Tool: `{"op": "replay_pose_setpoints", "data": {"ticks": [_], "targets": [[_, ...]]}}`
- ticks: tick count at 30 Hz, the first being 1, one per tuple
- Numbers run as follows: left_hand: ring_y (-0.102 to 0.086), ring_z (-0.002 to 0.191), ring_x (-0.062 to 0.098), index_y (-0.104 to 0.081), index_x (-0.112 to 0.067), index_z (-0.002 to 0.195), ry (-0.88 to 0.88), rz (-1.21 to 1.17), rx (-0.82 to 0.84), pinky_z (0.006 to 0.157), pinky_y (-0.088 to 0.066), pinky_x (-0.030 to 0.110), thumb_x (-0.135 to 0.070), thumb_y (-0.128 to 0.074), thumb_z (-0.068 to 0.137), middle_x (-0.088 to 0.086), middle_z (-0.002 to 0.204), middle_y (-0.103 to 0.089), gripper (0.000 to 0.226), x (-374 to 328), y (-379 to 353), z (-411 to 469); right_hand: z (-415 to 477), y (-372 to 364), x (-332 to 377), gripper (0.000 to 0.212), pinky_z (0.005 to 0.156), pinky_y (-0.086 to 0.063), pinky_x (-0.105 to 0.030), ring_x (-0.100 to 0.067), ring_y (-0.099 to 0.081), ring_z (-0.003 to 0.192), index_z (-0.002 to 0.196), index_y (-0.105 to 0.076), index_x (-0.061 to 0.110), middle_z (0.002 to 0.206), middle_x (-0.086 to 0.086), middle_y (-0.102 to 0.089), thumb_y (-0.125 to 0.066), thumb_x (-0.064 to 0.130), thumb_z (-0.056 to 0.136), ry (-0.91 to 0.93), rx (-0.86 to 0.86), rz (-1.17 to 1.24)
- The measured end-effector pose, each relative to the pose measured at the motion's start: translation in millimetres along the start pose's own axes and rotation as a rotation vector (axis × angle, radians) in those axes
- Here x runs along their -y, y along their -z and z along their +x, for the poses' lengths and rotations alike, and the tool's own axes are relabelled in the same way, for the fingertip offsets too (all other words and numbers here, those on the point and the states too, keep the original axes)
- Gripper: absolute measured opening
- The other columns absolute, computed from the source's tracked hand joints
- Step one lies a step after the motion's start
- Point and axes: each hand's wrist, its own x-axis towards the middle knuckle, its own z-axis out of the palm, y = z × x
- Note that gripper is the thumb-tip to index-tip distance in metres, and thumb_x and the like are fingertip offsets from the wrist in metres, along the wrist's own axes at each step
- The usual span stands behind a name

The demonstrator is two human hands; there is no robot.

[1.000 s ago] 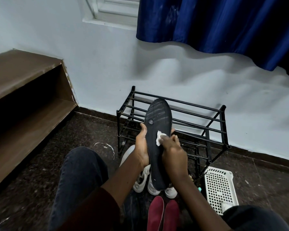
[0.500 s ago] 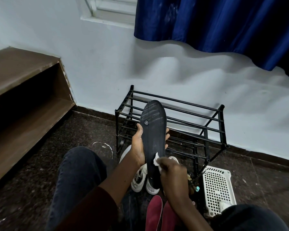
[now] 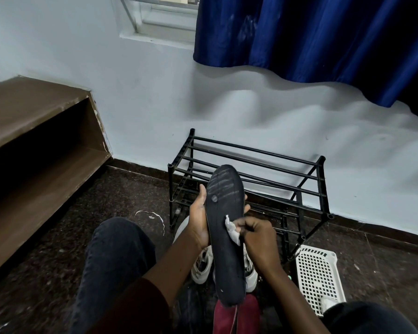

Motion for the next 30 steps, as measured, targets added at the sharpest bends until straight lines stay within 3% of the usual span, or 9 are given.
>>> {"op": "replay_pose_setpoints", "data": {"ticks": [3, 6, 8, 11, 17, 19, 23, 25, 30], "targets": [[-0.060, 0.102, 0.039, -0.060, 0.002, 0.120, -0.023, 0.031, -0.007, 0.090, -0.048, 0.049, -0.069, -0.037, 0.081, 0.023, 0.117, -0.061, 0.085, -10, -1, 5, -12, 0, -5, 0.029, 0.060, -0.047, -0.023, 0.001, -0.058, 0.057, 0.061, -0.071, 0.023, 0.059, 0.008, -0.066, -0.067, -0.001, 0.077, 0.024, 0.061, -0.007], [-0.061, 0.101, 0.038, -0.062, 0.002, 0.119, 0.011, 0.041, -0.014, 0.088, -0.049, 0.047, -0.068, -0.036, 0.083, 0.021, 0.117, -0.062, 0.082, -10, -1, 7, -19, -3, -8, 0.014, 0.052, -0.038, -0.009, 0.006, -0.056, 0.055, 0.071, -0.075, 0.011, 0.059, 0.014, -0.063, -0.068, 0.002, 0.079, 0.076, 0.094, -0.103], [-0.061, 0.103, 0.038, -0.058, 0.003, 0.123, 0.021, 0.012, -0.033, 0.090, -0.049, 0.048, -0.068, -0.036, 0.084, 0.023, 0.121, -0.059, 0.084, -6, 2, 8, -21, -6, -7, 0.012, 0.057, -0.041, -0.013, 0.005, -0.059, 0.059, 0.075, -0.075, 0.012, 0.064, 0.010, -0.065, -0.068, 0.003, 0.079, 0.155, 0.024, -0.210], [-0.059, 0.106, 0.040, -0.059, 0.003, 0.122, 0.037, -0.019, -0.024, 0.094, -0.046, 0.051, -0.073, -0.032, 0.082, 0.025, 0.125, -0.056, 0.089, 0, 5, 8, -24, -16, -8, 0.026, 0.063, -0.047, -0.026, -0.011, -0.064, 0.063, 0.075, -0.070, 0.016, 0.072, 0.005, -0.068, -0.059, -0.005, 0.064, 0.475, -0.161, -0.484], [-0.054, 0.116, 0.039, -0.057, 0.001, 0.125, 0.103, -0.019, -0.056, 0.102, -0.043, 0.049, -0.076, -0.024, 0.083, 0.022, 0.130, -0.054, 0.094, 7, 1, 3, -17, -36, 2, 0.023, 0.065, -0.037, -0.015, -0.019, -0.060, 0.074, 0.082, -0.069, 0.007, 0.085, -0.005, -0.065, -0.059, 0.000, 0.063, 0.673, -0.062, -0.612], [-0.057, 0.115, 0.034, -0.061, 0.002, 0.120, 0.107, 0.007, -0.085, 0.101, -0.045, 0.044, -0.065, -0.029, 0.089, 0.021, 0.123, -0.059, 0.081, 5, -2, -2, -4, -34, 5, 0.022, 0.070, -0.038, -0.018, -0.024, -0.060, 0.077, 0.085, -0.067, 0.005, 0.087, -0.009, -0.063, -0.059, -0.003, 0.066, 0.666, -0.043, -0.659], [-0.067, 0.089, 0.027, -0.066, -0.001, 0.106, 0.128, -0.011, -0.134, 0.076, -0.057, 0.032, -0.046, -0.039, 0.093, 0.018, 0.098, -0.067, 0.054, 9, -10, -3, 27, -27, 17, 0.025, 0.073, -0.050, -0.024, -0.026, -0.063, 0.082, 0.088, -0.068, 0.003, 0.090, -0.012, -0.064, -0.059, 0.001, 0.065, 0.659, -0.149, -0.729], [-0.066, 0.087, 0.023, -0.062, -0.003, 0.107, 0.104, -0.011, -0.184, 0.076, -0.056, 0.027, -0.039, -0.042, 0.094, 0.015, 0.095, -0.066, 0.044, 13, -10, 1, 36, -24, 19, 0.024, 0.069, -0.051, -0.027, -0.029, -0.063, 0.080, 0.084, -0.068, 0.001, 0.088, -0.013, -0.064, -0.058, 0.002, 0.062, 0.654, -0.193, -0.692], [-0.064, 0.087, 0.025, -0.065, -0.001, 0.101, 0.116, 0.039, -0.226, 0.082, -0.054, 0.031, -0.039, -0.054, 0.087, 0.017, 0.094, -0.065, 0.042, 10, -6, 4, 22, -36, 10, 0.037, 0.084, -0.045, -0.027, -0.028, -0.064, 0.092, 0.086, -0.071, 0.001, 0.096, -0.013, -0.069, -0.053, -0.014, 0.057, 0.567, -0.198, -0.525]]}}
